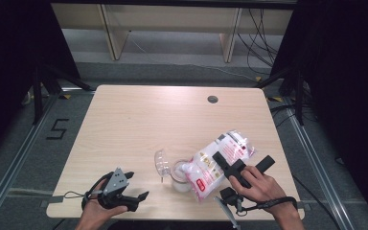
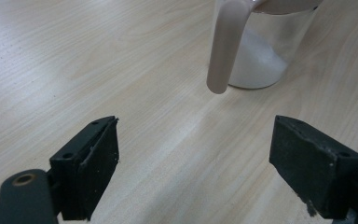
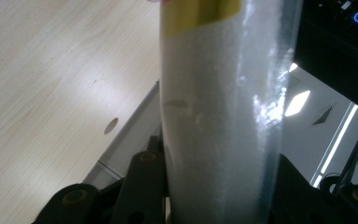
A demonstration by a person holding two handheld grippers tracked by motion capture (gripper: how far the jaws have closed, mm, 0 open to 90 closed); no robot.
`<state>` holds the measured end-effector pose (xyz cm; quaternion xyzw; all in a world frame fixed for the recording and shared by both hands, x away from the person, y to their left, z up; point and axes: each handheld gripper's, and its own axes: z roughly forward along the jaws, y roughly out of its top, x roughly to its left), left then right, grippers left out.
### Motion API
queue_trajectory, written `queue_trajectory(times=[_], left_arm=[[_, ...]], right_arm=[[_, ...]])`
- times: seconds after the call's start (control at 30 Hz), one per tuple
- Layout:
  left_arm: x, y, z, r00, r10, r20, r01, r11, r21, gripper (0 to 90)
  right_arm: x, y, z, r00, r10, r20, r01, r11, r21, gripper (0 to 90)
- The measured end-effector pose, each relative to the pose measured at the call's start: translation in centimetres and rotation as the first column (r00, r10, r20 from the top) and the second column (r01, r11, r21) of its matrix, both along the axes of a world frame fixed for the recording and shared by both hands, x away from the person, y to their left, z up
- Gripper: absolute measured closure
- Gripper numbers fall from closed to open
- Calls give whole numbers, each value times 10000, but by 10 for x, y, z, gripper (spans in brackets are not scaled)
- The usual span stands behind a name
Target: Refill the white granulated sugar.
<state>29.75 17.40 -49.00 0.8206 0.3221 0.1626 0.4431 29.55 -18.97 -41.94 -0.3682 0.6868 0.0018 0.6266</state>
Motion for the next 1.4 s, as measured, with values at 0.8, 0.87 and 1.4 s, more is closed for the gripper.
queue_trajectory(times=[0.8, 0.87, 1.4], left_arm=[[0, 0, 0, 10000, 13, 34, -13, 10000, 3, 154], [0, 0, 0, 10000, 12, 40, -12, 10000, 1, 153], [0, 0, 0, 10000, 16, 50, -15, 10000, -45, 154]], right_arm=[[-1, -2, -1, 9998, -3, -192, 7, 9999, 166, 746], [-1, -1, 1, 10000, -13, -90, 13, 10000, 6, 746], [-1, -3, 0, 9998, -31, -198, 34, 9999, 119, 749]])
